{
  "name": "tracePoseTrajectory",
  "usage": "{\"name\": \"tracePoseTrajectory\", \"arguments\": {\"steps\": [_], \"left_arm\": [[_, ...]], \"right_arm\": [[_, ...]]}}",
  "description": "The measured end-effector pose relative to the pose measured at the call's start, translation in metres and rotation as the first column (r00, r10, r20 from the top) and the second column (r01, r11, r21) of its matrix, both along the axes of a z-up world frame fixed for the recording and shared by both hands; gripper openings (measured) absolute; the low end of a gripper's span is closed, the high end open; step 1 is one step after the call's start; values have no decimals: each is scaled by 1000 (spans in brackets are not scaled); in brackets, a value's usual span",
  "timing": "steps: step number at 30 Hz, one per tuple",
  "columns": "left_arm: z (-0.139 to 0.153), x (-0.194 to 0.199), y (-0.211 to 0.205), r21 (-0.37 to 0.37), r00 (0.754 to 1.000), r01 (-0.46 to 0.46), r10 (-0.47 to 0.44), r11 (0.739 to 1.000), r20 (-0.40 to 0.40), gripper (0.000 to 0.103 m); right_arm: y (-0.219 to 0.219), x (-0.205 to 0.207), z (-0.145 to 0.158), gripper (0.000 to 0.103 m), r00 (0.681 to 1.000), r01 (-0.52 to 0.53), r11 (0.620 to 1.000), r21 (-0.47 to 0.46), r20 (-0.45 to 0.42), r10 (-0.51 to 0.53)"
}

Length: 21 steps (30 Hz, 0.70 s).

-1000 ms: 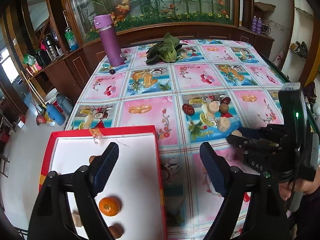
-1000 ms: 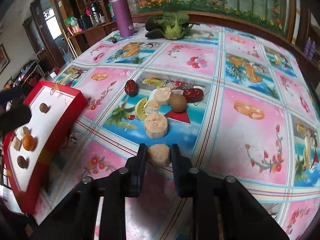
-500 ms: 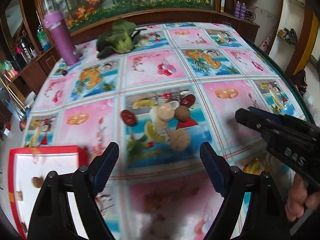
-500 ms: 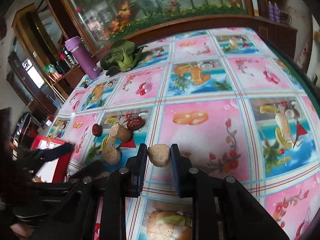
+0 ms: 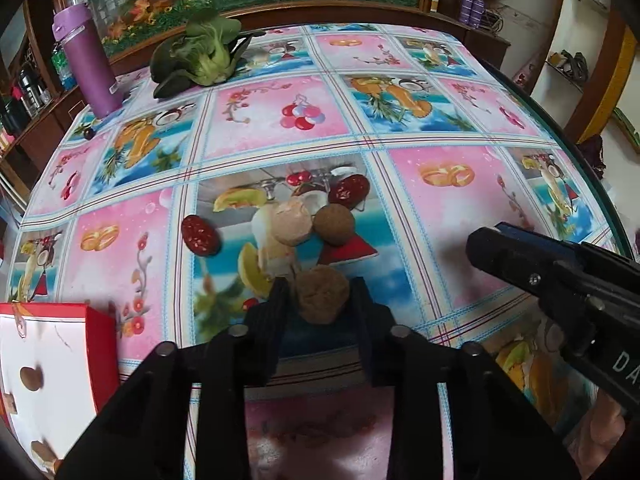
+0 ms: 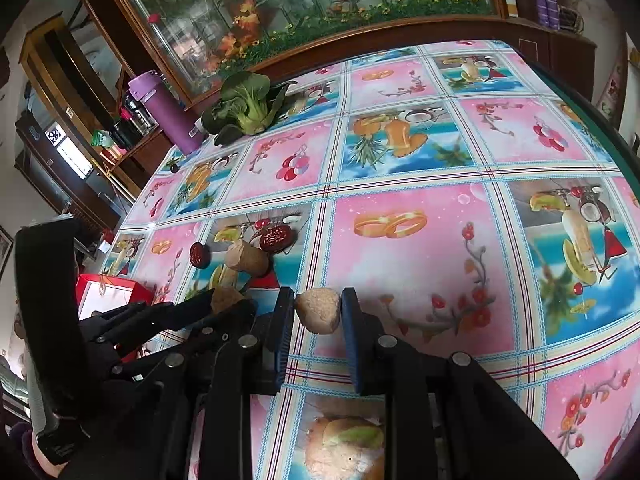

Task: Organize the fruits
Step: 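Grasp a beige round cake with the left tool while the right tool grasps another cake, then carry both beige cakes from the pile over the white tray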

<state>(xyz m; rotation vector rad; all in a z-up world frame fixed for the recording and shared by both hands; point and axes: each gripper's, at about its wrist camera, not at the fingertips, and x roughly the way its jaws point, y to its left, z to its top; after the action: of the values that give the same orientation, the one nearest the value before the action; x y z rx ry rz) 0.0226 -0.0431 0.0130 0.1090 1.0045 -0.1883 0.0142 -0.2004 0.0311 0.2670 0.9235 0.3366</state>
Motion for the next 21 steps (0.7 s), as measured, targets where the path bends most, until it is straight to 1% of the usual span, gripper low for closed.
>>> {"name": "tracePoseTrajectory", "arguments": {"steps": [3,6,11,14,16,18,21], "left_arm": [[1,-3,0,-1,1000,-5,5,1000,12,30],[10,-12,1,7,999,-11,10,1000,51,30],[42,-44,11,37,985,-54,47,998,167,30],[61,-67,24,44,968,-98,85,994,237,30],[73,-81,36,58,952,-133,111,989,285,30],[82,-93,49,59,937,-168,140,984,320,30],[93,-109,70,57,918,-213,180,975,354,30]], "right_arm": [[2,-2,2,23,1000,-9,1000,3,22,9],[4,-5,5,23,998,-19,1000,9,52,18],[10,-12,12,23,991,-26,1000,12,129,24],[15,-18,18,23,982,-22,1000,6,190,20],[21,-22,20,23,974,-29,1000,-10,223,31],[27,-24,20,22,972,-49,999,-9,230,49],[43,-31,24,22,967,-67,997,-37,243,74]]}}
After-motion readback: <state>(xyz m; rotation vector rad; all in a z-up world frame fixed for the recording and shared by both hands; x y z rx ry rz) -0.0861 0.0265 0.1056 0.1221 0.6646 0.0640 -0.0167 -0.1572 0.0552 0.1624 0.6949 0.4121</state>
